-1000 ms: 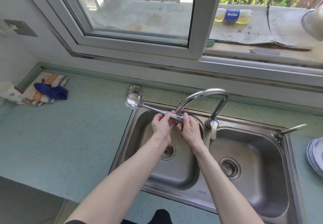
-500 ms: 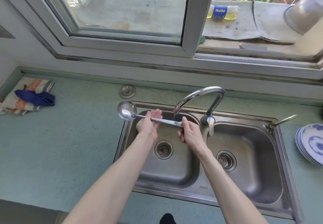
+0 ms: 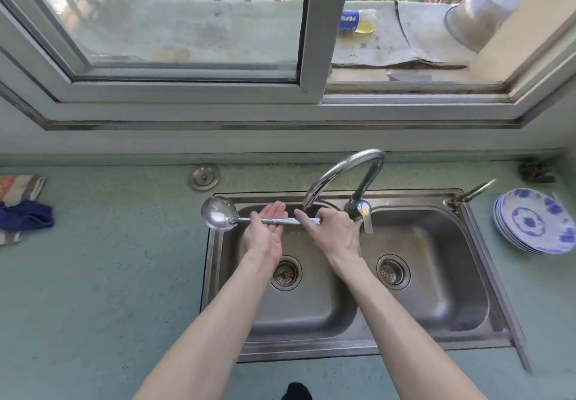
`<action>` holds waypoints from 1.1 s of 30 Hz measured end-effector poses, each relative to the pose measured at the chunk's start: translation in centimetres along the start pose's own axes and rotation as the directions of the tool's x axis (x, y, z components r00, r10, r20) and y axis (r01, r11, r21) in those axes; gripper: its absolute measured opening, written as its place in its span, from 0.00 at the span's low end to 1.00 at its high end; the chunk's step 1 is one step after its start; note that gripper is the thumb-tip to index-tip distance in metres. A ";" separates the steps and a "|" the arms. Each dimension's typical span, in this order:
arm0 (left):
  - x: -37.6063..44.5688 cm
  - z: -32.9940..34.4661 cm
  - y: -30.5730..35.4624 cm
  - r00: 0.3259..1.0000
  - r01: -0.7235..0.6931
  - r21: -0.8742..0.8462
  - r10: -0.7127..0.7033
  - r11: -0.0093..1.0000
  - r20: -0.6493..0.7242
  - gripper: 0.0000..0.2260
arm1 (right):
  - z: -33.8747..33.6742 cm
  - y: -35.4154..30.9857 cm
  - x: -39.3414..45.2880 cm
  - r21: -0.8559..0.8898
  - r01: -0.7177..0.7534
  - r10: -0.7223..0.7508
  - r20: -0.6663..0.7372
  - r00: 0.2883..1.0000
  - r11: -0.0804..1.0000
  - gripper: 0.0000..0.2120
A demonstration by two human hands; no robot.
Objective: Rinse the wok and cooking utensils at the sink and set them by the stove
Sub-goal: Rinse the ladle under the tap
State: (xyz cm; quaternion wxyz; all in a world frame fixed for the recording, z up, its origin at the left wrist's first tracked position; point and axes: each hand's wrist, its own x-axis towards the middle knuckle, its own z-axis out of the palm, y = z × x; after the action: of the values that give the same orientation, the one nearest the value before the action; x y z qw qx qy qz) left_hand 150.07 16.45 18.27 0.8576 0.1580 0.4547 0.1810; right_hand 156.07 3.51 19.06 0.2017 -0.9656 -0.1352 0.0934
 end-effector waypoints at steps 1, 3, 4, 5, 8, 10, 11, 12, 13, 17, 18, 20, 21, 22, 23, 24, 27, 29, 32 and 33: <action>0.1 0.1 0.2 1.000 0.004 0.004 -0.004 1.000 0.006 0.23 | -0.1 0.1 0.2 0.135 -0.021 0.017 0.030 0.999 0.991 0.29; 0.1 0.3 0.8 1.000 0.003 0.017 -0.004 1.000 0.018 0.22 | -0.4 0.4 0.3 0.334 -0.015 -0.009 0.069 0.998 0.942 0.28; 0.1 0.4 0.9 1.000 -0.004 0.022 0.004 1.000 0.020 0.22 | -0.6 0.5 0.2 0.382 -0.011 -0.022 0.082 0.996 0.924 0.27; 0.0 0.6 1.0 1.000 -0.012 0.028 0.011 1.000 0.022 0.22 | -0.6 0.6 0.0 0.427 -0.029 -0.015 0.098 0.995 0.904 0.27; 0.0 1.4 0.9 0.999 -0.030 0.034 0.029 0.999 0.034 0.22 | -0.3 1.3 -0.9 0.587 -0.082 -0.001 0.139 0.990 0.805 0.22; 0.0 1.8 0.7 0.999 -0.036 0.031 0.035 0.999 0.033 0.21 | 0.2 2.1 -1.2 0.654 -0.081 -0.040 0.168 0.985 0.752 0.18; 0.0 1.9 0.5 0.999 -0.036 0.039 0.034 0.999 0.037 0.21 | 0.4 2.5 -1.2 0.663 -0.084 -0.048 0.179 0.983 0.744 0.18; -0.1 2.0 0.3 0.998 -0.034 0.056 0.031 0.998 0.047 0.19 | 0.7 2.9 -1.1 0.669 -0.099 -0.038 0.187 0.982 0.737 0.21; -0.3 2.0 0.0 0.998 -0.030 0.077 0.026 0.997 0.061 0.17 | 0.9 3.3 -0.9 0.674 -0.115 -0.015 0.184 0.983 0.730 0.24; -1.0 2.3 -1.7 0.992 -0.016 0.169 -0.005 0.985 0.124 0.08 | 0.8 3.6 -0.2 0.654 -0.094 0.001 0.142 0.990 0.751 0.24; -1.0 2.3 -1.8 0.991 -0.019 0.176 -0.004 0.984 0.133 0.09 | 0.7 3.4 -0.1 0.645 -0.073 -0.025 0.142 0.990 0.761 0.23; -0.8 2.1 -1.6 0.992 -0.037 0.163 0.017 0.986 0.125 0.10 | 0.6 2.8 0.2 0.628 -0.024 -0.089 0.148 0.985 0.778 0.17; -0.6 2.0 -1.2 0.993 -0.052 0.145 0.036 0.988 0.110 0.11 | 0.5 2.3 0.4 0.626 -0.010 -0.118 0.163 0.979 0.780 0.15; -0.4 1.9 -0.7 0.994 -0.067 0.126 0.055 0.990 0.094 0.11 | 0.4 1.8 0.5 0.633 -0.003 -0.142 0.178 0.974 0.774 0.13; -0.2 1.8 -0.2 0.994 -0.082 0.111 0.073 0.990 0.080 0.11 | 0.3 1.2 0.6 0.642 0.001 -0.159 0.188 0.969 0.767 0.13; 0.0 1.6 0.2 0.994 -0.095 0.098 0.089 0.991 0.070 0.11 | 0.3 0.8 0.8 0.653 0.000 -0.169 0.197 0.966 0.757 0.14; 0.3 1.5 1.5 0.992 -0.111 0.067 0.107 0.992 0.063 0.10 | 0.0 -0.6 1.0 0.779 -0.089 -0.180 0.253 0.951 0.621 0.12; 0.4 1.4 2.1 0.993 -0.105 0.057 0.101 0.993 0.061 0.09 | 0.0 -1.4 1.4 0.819 -0.122 -0.173 0.260 0.950 0.561 0.11; 0.8 1.0 2.7 0.994 -0.098 0.045 0.095 0.994 0.054 0.08 | 0.6 -2.4 2.3 0.785 -0.109 -0.167 0.261 0.951 0.610 0.19; 0.9 0.8 2.8 0.994 -0.096 0.047 0.093 0.994 0.051 0.08 | 0.7 -2.8 2.5 0.777 -0.120 -0.158 0.273 0.949 0.618 0.22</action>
State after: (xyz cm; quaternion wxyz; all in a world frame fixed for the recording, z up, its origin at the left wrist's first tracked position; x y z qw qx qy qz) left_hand 150.74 19.23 19.27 0.8547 0.2049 0.4302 0.2062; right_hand 157.64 6.96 19.33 0.5797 -0.7504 -0.1215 0.2934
